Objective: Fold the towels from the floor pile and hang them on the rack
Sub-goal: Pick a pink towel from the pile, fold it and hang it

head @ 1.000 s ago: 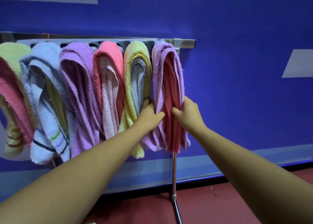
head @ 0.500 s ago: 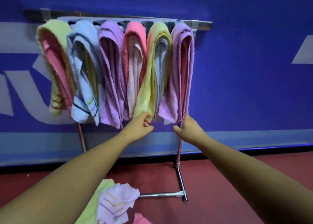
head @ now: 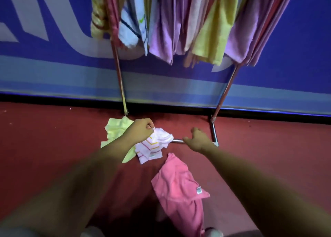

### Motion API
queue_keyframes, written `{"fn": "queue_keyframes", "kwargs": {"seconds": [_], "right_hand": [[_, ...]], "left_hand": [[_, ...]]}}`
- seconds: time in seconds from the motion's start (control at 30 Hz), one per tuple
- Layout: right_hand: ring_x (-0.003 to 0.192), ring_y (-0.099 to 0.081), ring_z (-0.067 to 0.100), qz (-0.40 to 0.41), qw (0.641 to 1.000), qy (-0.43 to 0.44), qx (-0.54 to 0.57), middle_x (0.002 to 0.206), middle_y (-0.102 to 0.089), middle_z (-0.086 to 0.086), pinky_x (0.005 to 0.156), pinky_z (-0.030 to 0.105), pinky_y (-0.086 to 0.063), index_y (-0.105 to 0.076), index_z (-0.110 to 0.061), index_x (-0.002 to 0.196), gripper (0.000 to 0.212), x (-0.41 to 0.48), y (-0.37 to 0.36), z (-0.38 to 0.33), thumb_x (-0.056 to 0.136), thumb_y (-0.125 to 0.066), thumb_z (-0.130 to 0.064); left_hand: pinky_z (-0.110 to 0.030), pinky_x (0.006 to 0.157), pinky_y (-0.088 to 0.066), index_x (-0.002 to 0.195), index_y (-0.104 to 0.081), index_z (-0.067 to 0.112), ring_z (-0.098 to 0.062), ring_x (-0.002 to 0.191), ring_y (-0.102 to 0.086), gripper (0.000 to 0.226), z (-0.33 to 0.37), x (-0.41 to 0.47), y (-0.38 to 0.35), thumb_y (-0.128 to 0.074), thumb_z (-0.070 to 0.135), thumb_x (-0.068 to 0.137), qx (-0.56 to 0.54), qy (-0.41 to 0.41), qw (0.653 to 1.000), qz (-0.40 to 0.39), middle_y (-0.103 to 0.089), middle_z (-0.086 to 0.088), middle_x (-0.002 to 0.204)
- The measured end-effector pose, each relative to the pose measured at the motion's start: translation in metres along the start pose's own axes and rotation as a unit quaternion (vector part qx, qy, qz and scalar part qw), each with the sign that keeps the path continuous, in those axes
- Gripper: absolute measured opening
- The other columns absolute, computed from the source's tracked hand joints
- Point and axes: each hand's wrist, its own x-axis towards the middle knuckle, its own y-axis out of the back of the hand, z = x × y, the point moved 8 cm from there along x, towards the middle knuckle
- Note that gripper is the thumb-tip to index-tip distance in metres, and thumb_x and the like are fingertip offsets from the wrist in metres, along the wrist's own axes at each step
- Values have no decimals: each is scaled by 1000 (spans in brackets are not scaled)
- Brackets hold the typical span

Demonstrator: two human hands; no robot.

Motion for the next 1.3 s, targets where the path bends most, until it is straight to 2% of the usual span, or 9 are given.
{"fn": "queue_keyframes", "kwargs": {"seconds": [0.17, 0.33, 0.5, 0.7, 0.8, 0.87, 0.93, 1.17, 1.3], "right_hand": [[128, -50, 37, -74, 996, -54, -16, 135, -55, 27, 98, 34, -40, -48, 7, 132, 53, 17, -90, 51, 98, -56, -33], [126, -50, 36, -123, 988, -75, -48, 132, -56, 24, 93, 34, -40, -49, 6, 129, 46, 46, -161, 92, 100, -53, -30], [115, -57, 34, -156, 982, -110, -5, 124, -58, 18, 87, 31, -43, -55, -1, 125, 55, 74, -230, 118, 96, -58, -47], [117, -58, 38, -187, 978, -91, -9, 125, -62, 20, 88, 32, -43, -52, -1, 133, 51, 74, -295, 148, 91, -54, -29], [105, -66, 27, -139, 983, -108, 58, 114, -72, 12, 82, 29, -45, -71, -1, 105, 23, 77, -295, 161, 87, -60, -10], [69, -62, 5, -148, 975, -112, 120, 82, -71, 8, 62, 21, -42, -72, -2, 80, 10, 78, -285, 153, 84, -62, -1], [42, -46, -1, -164, 963, -112, 182, 59, -59, -6, 47, 17, -37, -67, -5, 71, 17, 79, -269, 141, 85, -64, 5], [43, -48, 13, -127, 959, -49, 247, 49, -54, 0, 50, 26, -44, -62, -10, 60, 29, 71, -165, 82, 86, -74, -3], [52, -54, 22, -61, 962, -15, 265, 52, -58, 10, 58, 34, -47, -62, -9, 56, 31, 37, -97, 46, 84, -64, 2]], "left_hand": [[-28, 82, -43, 91, -70, 4, -23, 88, -56, 15, -74, 7, -64, -56, 2, 86, 8, 51, 997, -52, -71, -10, 94], [-29, 75, -43, 89, -70, 5, -29, 93, -66, 11, -138, 28, -146, -60, 10, 86, 58, 61, 991, -101, -72, -13, 93], [-29, 80, -46, 101, -67, 8, -28, 101, -64, 17, -176, 39, -232, -59, 14, 87, 57, 112, 977, -172, -70, -10, 104], [-25, 102, -38, 154, -26, 17, -29, 132, -46, 80, -206, 17, -320, -67, 18, 85, -85, 213, 945, -234, -38, -20, 147], [-26, 86, -43, 126, -57, 11, -18, 103, -57, 43, -211, 12, -337, -68, 21, 85, -153, 225, 941, -201, -61, -14, 120], [-29, 68, -46, 76, -64, 14, -8, 66, -58, 13, -206, 13, -335, -70, 20, 85, -174, 212, 941, -197, -67, -3, 74], [-26, 53, -38, 60, -56, 16, -3, 46, -46, 31, -196, 15, -323, -66, 11, 90, -207, 235, 931, -189, -55, 2, 56], [-35, 75, -40, 78, -56, 17, -21, 83, -49, 20, -121, 29, -216, -53, 5, 93, -335, 231, 908, -100, -53, -13, 84], [-27, 58, -44, 94, -63, 16, -18, 71, -57, 13, -57, 14, -136, -51, 13, 97, -418, 171, 890, -67, -59, -9, 85]]}}
